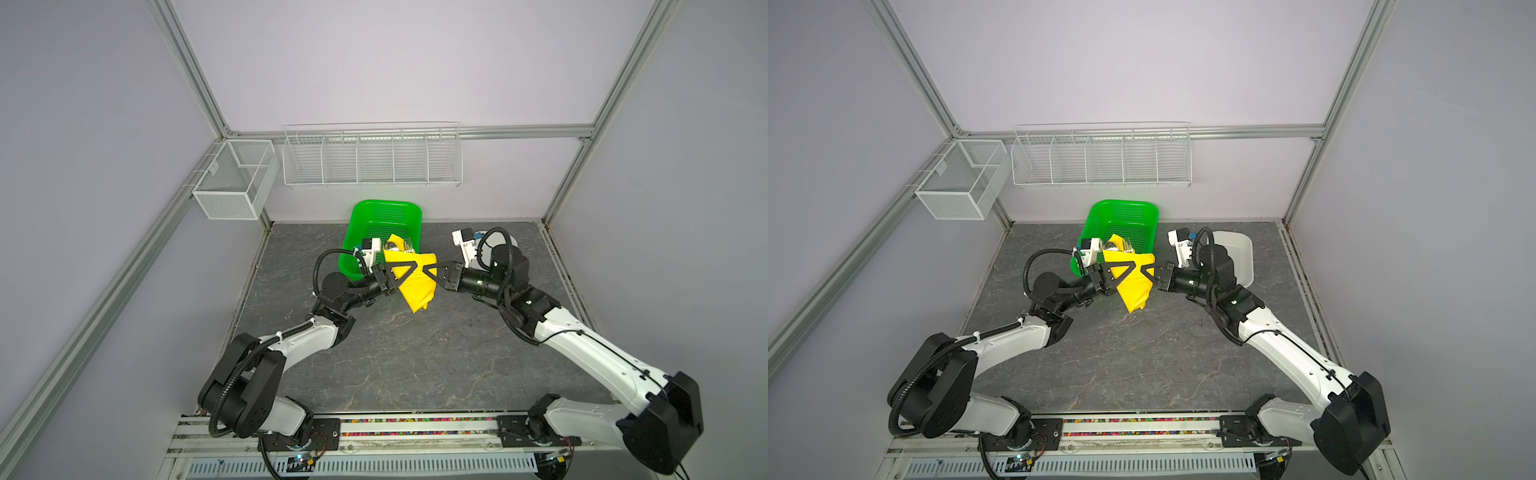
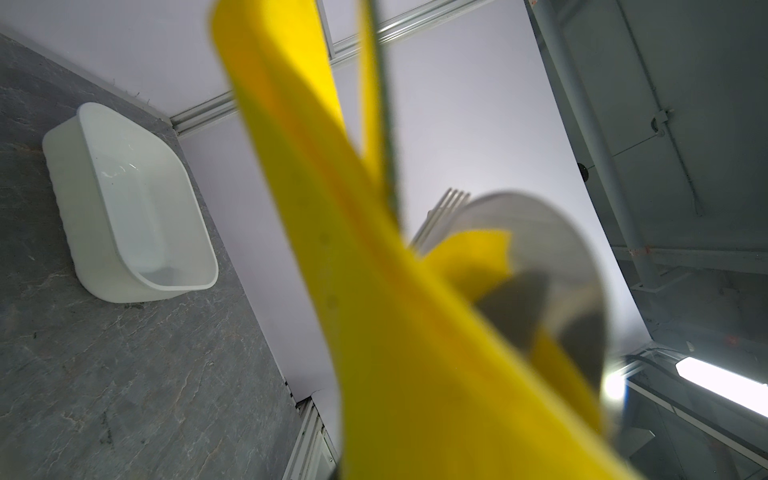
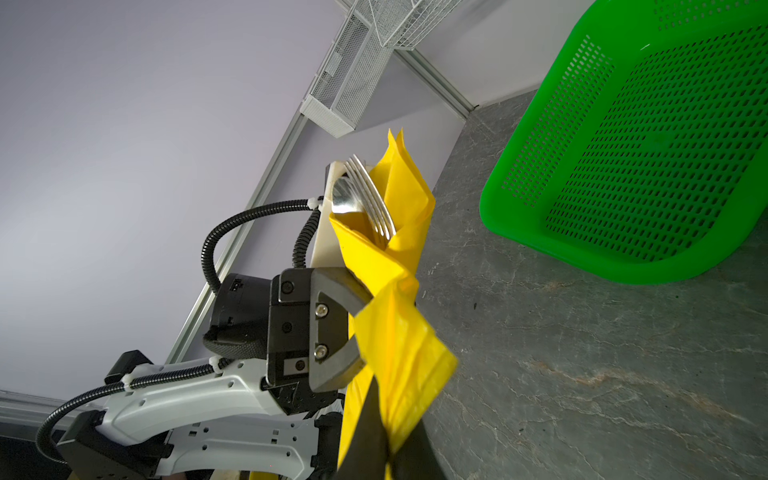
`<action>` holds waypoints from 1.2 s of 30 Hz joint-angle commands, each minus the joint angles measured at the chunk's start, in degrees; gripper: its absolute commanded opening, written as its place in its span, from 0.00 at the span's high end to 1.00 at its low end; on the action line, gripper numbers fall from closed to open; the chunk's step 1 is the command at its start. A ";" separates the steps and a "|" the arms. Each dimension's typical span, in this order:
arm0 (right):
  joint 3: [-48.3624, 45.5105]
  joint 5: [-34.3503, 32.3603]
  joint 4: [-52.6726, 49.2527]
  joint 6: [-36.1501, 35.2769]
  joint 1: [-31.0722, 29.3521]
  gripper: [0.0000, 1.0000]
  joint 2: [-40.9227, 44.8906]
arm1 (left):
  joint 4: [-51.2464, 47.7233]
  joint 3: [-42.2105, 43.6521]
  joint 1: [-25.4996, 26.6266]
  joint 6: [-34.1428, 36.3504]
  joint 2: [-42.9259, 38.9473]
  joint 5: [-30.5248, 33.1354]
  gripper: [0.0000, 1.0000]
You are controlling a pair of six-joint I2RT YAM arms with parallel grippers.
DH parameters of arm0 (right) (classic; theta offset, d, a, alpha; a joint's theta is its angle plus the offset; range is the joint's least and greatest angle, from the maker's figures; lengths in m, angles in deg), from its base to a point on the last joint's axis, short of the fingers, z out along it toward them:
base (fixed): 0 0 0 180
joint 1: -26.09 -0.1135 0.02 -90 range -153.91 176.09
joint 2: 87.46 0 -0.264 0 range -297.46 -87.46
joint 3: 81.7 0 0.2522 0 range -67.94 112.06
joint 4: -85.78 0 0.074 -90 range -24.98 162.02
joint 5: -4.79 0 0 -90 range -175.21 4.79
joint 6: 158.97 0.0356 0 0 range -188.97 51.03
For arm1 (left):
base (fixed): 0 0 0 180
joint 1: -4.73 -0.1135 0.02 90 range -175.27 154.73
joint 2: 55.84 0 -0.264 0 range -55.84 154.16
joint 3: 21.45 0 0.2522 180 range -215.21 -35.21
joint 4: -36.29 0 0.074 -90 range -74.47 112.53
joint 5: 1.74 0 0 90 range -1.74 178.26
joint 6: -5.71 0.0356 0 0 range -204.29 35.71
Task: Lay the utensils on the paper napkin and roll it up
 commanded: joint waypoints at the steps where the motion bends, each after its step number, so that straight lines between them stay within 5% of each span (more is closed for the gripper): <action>1: 0.21 -2.26 -0.52 -1.21 0.23 0.94 1.41 | 1.54 -0.55 -0.69 0.71 -2.18 0.61 0.88; 10: 0.55 -3.70 -2.36 -1.56 0.24 0.94 0.98 | 1.73 -0.72 -0.68 0.57 -1.77 0.44 0.86; 16: 0.83 -3.41 -2.87 -0.81 0.27 0.93 -0.79 | 2.58 -0.81 -0.65 0.28 -1.31 0.35 0.98; 23: 0.60 -3.78 -3.02 0.03 0.37 0.70 -0.93 | 2.49 -0.99 -0.69 0.89 -1.54 0.13 1.00; 30: 3.15 -14.89 -15.91 -7.59 0.24 0.35 7.65 | -0.87 -1.25 -0.67 3.96 -1.99 -0.31 1.00; 36: 5.22 -14.93 -18.97 -16.85 -1.77 0.35 11.49 | -6.84 -2.25 -0.65 8.27 -3.37 0.52 1.00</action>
